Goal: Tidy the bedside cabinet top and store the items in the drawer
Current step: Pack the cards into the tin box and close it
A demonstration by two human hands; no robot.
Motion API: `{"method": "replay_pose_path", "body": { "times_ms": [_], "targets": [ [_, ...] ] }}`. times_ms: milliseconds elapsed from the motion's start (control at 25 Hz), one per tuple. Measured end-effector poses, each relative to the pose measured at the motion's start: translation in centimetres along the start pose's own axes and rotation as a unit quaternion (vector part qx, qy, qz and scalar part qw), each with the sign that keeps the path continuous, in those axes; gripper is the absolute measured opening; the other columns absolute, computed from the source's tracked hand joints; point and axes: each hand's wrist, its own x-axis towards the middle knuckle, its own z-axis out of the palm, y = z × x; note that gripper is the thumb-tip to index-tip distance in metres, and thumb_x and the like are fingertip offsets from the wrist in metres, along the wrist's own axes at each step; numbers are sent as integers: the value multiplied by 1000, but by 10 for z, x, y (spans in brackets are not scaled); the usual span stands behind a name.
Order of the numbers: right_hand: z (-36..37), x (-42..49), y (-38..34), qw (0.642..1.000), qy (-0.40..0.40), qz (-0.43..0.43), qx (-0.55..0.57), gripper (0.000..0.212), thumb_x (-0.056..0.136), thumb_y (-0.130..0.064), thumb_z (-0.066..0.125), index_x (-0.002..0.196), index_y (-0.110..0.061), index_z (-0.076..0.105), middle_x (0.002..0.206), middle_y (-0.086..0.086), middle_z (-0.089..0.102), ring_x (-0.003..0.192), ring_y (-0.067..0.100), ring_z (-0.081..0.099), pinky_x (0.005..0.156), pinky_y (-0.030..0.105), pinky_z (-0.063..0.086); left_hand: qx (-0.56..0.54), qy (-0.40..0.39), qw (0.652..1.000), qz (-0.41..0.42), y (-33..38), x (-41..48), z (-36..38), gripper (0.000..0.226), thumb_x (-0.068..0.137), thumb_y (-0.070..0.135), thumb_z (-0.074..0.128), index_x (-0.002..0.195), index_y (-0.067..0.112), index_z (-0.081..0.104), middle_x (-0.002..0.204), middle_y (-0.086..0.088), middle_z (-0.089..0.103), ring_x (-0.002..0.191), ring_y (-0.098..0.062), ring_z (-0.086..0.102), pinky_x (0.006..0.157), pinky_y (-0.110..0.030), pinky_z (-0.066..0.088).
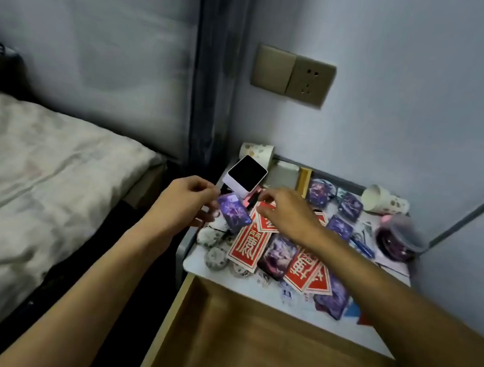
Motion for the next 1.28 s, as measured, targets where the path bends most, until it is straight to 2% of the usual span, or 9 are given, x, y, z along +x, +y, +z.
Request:
{"method": "replay_pose_path", "body": {
  "times_ms": [160,440,640,840,960,1040,1160,1200,1280],
  "targets": [
    [28,62,2,998,39,33,-27,32,91,-33,64,118,-17,63,118,6,61,105,24,60,85,35,50,-127,28,990,-54,-16,25,-6,14,95,21,56,103,16,66,89,-4,70,62,-12,70,65,-28,50],
    [59,91,7,995,67,44,-66,22,89,-34,66,106,-20,66,101,3,70,89,23,65,74,36,53,-175,40,981,-78,-15,39,-8,13,93,25,59,101,20,67,102,-7,72,77,-17,71,66,-29,52],
    [40,81,1,994,81,34,-68,19,91,-28,65,106,-17,65,103,5,70,94,25,64,79,43,53,-234,64,965,-96,-8,41,-7,10,93,22,58,100,18,64,111,-11,70,80,-18,67,64,-26,54],
    [8,32,-24,991,110,-72,18,13,89,-28,67,101,-22,65,98,-8,65,87,12,61,76,36,54,-267,67,957,-95,-5,36,-7,24,95,29,56,116,17,59,117,-13,65,100,-23,65,72,-28,53],
    [1,3,-46,985,51,-152,59,12,87,-29,65,99,-28,64,94,-18,60,85,3,57,75,34,53,-257,43,961,-93,-7,34,-8,32,97,24,54,122,4,60,115,-21,66,95,-26,66,70,-30,52],
    [3,-4,-53,978,43,-181,90,13,87,-31,64,100,-28,65,95,-18,60,86,2,57,75,31,53,-259,65,958,-102,-10,34,-9,41,96,11,53,133,-6,49,115,-26,62,88,-28,63,62,-31,50],
    [7,1,-48,961,112,-90,235,18,89,-39,60,105,-31,64,104,-20,58,86,1,61,76,23,54,-278,102,950,-101,-12,34,-17,43,95,1,48,137,-7,44,117,-28,60,84,-28,61,52,-27,48],
    [11,6,-43,962,132,-38,236,20,90,-40,60,107,-30,63,107,-18,58,85,2,62,77,24,54,-282,111,948,-99,-12,34,-20,43,94,0,47,137,-7,44,113,-27,60,78,-26,60,49,-25,47],
    [24,19,-34,990,87,51,93,33,89,-39,65,117,-24,59,115,-6,58,93,10,61,82,35,54,-292,125,943,-99,-12,34,-24,45,93,0,47,138,-9,42,113,-30,58,69,-20,58,48,-24,46]
  ]
}}
